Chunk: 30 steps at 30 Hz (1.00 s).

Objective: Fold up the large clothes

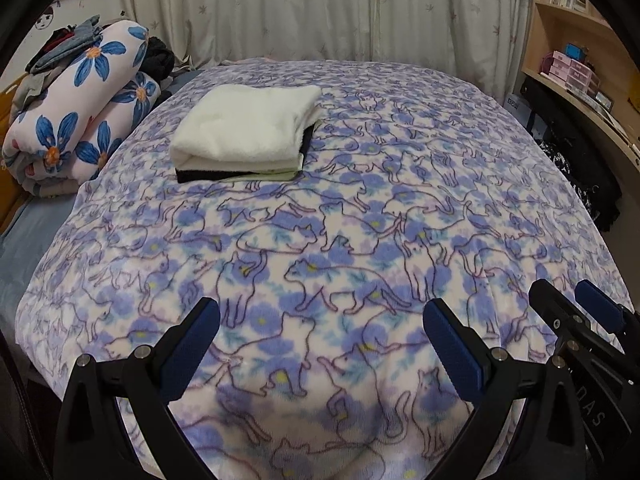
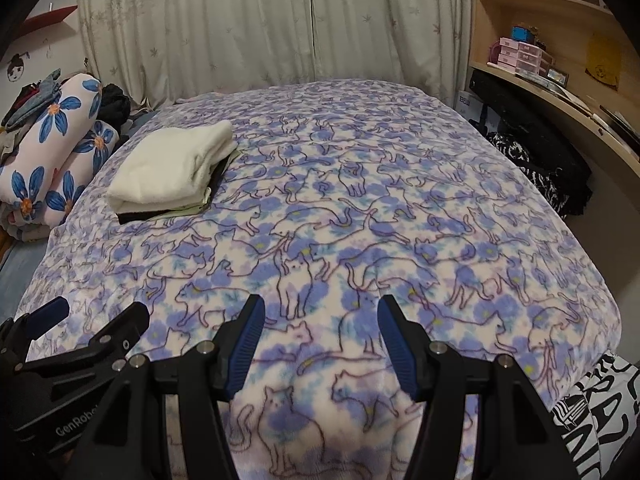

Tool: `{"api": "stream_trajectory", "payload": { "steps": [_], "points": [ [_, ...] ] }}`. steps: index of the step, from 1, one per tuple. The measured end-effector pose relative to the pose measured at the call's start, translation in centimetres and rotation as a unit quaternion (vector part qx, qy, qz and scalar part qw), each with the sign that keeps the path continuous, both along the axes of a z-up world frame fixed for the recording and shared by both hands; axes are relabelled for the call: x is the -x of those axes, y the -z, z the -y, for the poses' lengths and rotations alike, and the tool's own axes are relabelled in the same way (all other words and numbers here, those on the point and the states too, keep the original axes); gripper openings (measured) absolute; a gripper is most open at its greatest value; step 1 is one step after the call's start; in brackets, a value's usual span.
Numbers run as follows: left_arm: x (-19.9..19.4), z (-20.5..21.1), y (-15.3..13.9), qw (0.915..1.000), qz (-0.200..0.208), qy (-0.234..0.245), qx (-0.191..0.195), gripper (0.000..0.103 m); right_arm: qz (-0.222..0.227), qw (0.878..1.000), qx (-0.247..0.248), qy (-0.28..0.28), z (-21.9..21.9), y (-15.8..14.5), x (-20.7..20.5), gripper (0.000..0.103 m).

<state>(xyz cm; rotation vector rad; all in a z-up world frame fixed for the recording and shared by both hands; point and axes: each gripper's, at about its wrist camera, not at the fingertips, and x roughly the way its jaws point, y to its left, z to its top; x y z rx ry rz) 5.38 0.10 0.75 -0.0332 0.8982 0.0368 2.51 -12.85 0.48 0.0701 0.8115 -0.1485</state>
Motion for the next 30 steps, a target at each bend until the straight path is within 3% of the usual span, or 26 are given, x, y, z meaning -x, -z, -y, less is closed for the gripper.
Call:
{"api": "stream_trajectory", "payload": {
  "steps": [30],
  "points": [
    [2.2,-0.7,-0.6,1.0000,0.004,-0.001,-0.004,0.101,-0.002,1.000,0.006,-0.002,-0.6,0.1,1.9,0.059]
  ]
}}
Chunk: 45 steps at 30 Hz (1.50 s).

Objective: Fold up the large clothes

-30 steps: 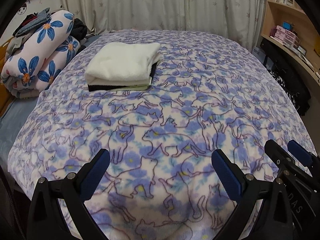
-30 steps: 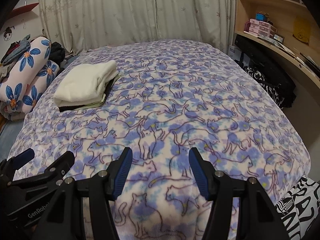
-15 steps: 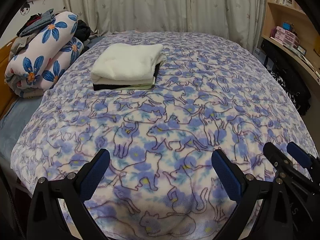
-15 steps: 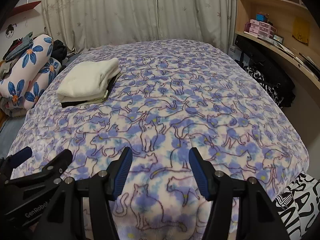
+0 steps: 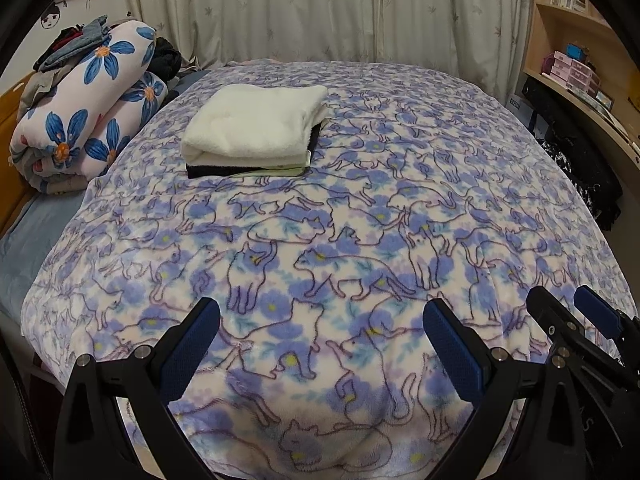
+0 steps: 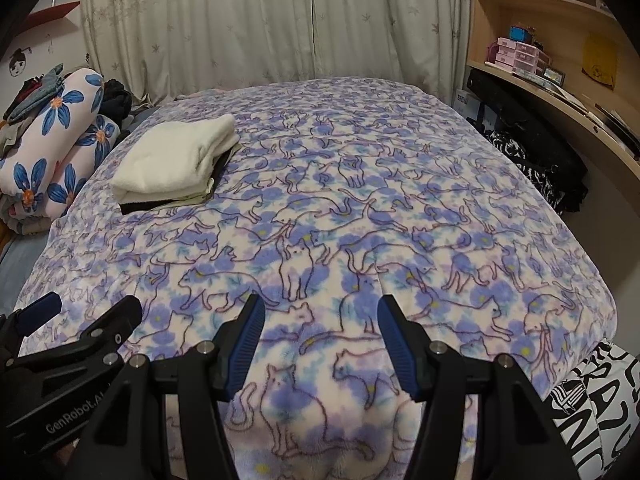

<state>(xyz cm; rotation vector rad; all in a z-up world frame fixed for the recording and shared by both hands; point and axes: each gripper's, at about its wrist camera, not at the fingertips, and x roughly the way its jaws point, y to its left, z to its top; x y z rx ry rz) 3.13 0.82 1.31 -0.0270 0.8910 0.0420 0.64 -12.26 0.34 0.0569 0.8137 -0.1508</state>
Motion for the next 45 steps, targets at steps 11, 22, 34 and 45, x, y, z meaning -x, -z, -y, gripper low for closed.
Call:
{"api": "stream_trajectory", "payload": {
  "steps": [11,22,34,45],
  "points": [
    [-0.3,-0.1,0.5,1.0000,-0.007,-0.002,0.003,0.101,-0.002,1.000,-0.005,-0.001,-0.1,0.1,-0.1,0.058],
    [-0.7,-0.9,1.1,0.9999,-0.016,-0.006,0.000,0.101,-0.006,1.000,-0.003,-0.006,0.0,0.5,-0.4,0.059],
    [-0.8,-0.8,1.1,0.9998,-0.017,-0.007,-0.001,0.101,-0.006,1.000,-0.002,-0.006,-0.2,0.5,-0.4,0.059],
    [-0.9,-1.0,1.3,0.9998,-0.021,-0.007,-0.001,0.101,-0.010,1.000,-0.005,-0.006,-0.2,0.9,-0.7,0.059]
  ]
}}
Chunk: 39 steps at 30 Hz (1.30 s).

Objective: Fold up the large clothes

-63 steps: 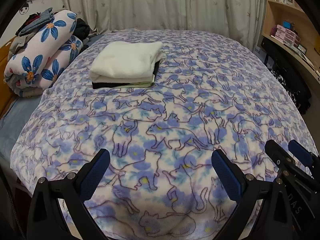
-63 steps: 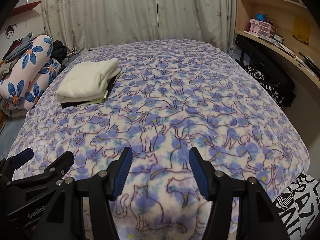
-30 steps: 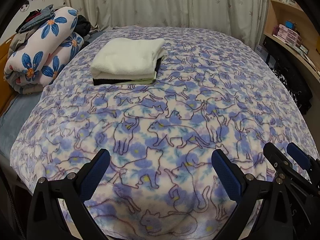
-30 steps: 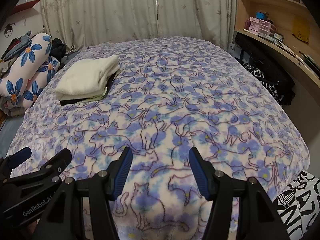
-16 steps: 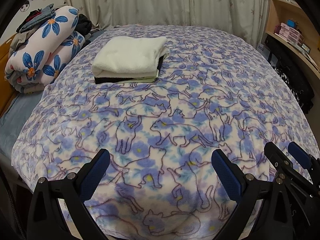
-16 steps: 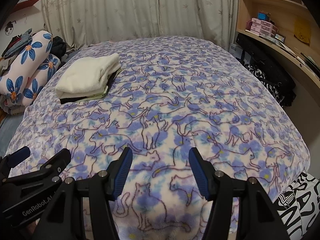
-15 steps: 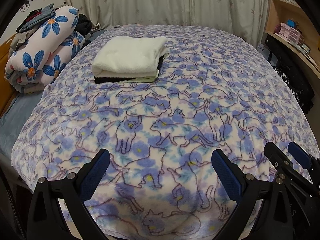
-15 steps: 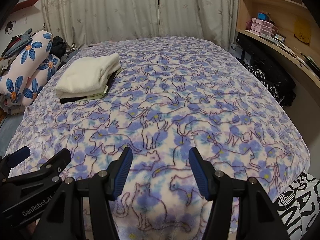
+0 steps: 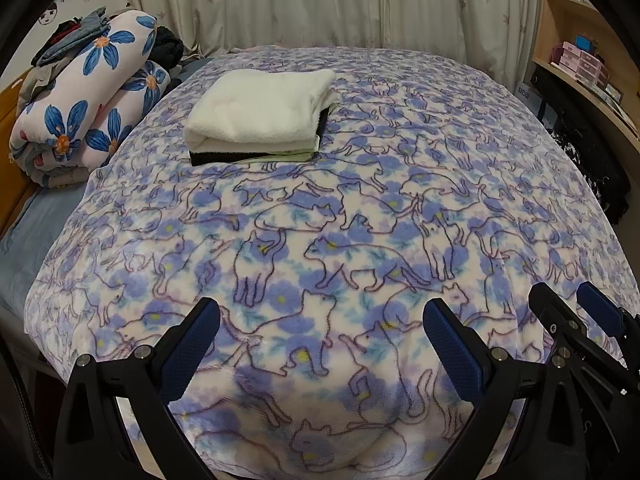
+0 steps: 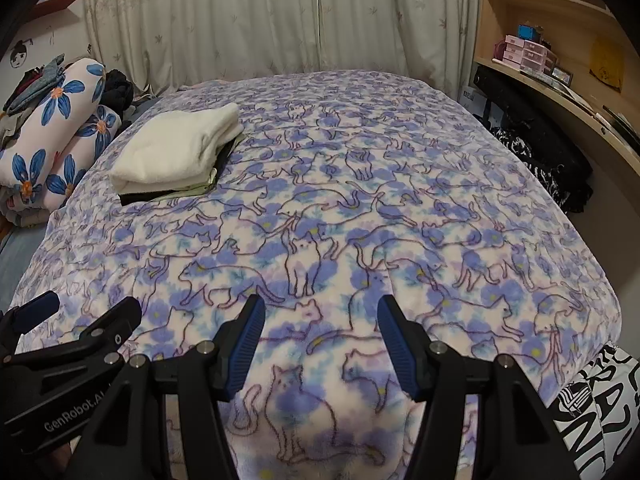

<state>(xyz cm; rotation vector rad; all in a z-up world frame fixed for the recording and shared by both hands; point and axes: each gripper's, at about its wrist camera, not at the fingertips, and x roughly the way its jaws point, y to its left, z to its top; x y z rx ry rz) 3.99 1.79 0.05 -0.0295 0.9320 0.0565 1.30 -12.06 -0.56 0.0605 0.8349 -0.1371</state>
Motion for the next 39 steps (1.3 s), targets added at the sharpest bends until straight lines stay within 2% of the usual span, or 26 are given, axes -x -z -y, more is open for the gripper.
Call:
{"api": "stream_trajectory", "payload": {
  "steps": [39],
  "points": [
    [-0.7,-1.3,1.2,0.9997,-0.021,0.010,-0.002,0.101,-0.003,1.000,0.002,-0.002,0.0,0.6,-0.4,0.058]
  ]
}}
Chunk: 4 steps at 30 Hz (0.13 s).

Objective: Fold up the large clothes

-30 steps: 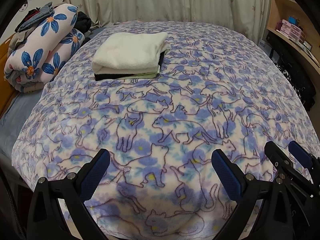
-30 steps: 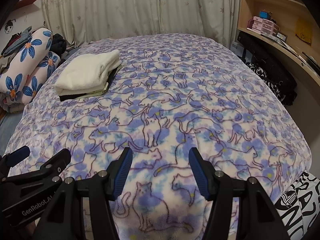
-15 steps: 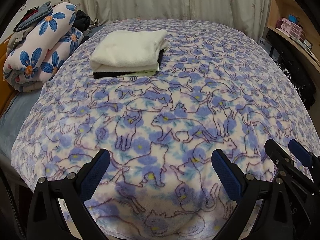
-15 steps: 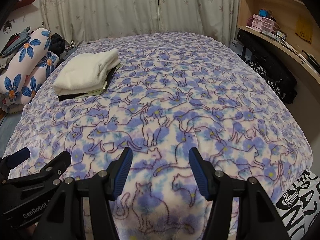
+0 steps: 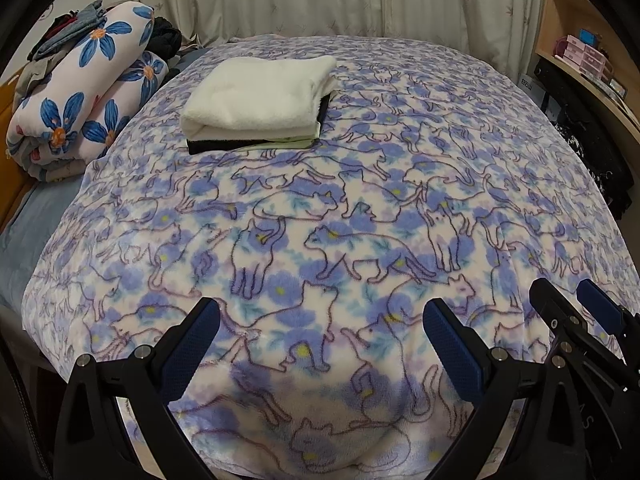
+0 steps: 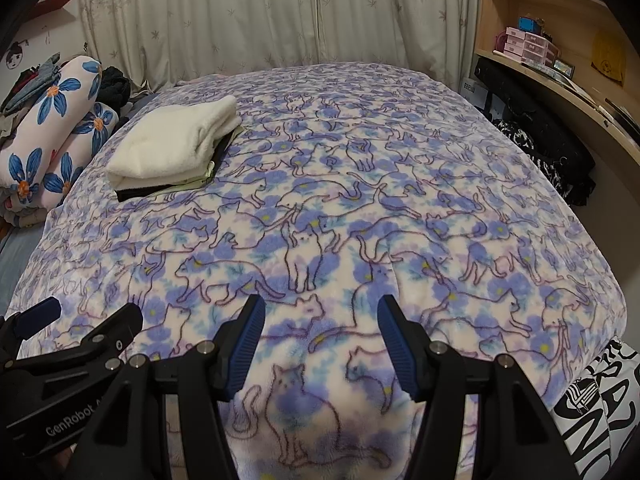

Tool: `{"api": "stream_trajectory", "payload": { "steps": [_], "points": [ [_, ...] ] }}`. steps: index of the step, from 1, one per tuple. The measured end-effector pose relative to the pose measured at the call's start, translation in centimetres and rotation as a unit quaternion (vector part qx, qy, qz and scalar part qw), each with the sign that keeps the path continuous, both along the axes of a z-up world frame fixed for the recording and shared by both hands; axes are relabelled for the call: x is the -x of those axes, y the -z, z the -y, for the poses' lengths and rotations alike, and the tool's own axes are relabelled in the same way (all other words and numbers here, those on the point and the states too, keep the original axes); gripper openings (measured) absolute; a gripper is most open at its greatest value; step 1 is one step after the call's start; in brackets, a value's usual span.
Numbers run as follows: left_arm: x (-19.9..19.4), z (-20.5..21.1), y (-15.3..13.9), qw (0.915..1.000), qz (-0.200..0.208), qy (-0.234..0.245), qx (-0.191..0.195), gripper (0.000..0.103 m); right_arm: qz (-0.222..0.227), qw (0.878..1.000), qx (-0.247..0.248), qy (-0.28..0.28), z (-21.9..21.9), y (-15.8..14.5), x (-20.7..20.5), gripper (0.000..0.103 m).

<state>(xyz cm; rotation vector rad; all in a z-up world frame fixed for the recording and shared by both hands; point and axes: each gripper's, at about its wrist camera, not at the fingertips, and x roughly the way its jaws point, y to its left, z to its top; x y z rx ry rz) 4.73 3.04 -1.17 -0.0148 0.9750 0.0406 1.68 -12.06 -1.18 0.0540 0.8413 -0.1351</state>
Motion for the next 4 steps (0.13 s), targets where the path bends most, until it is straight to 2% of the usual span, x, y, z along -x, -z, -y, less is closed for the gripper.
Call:
{"api": "stream_trajectory", "payload": {
  "steps": [4],
  "points": [
    [-0.03,0.04,0.06,1.0000,-0.002,0.000,0.000,0.101,-0.001,1.000,0.000,0.000,0.04,-0.01,-0.04,0.058]
  ]
}}
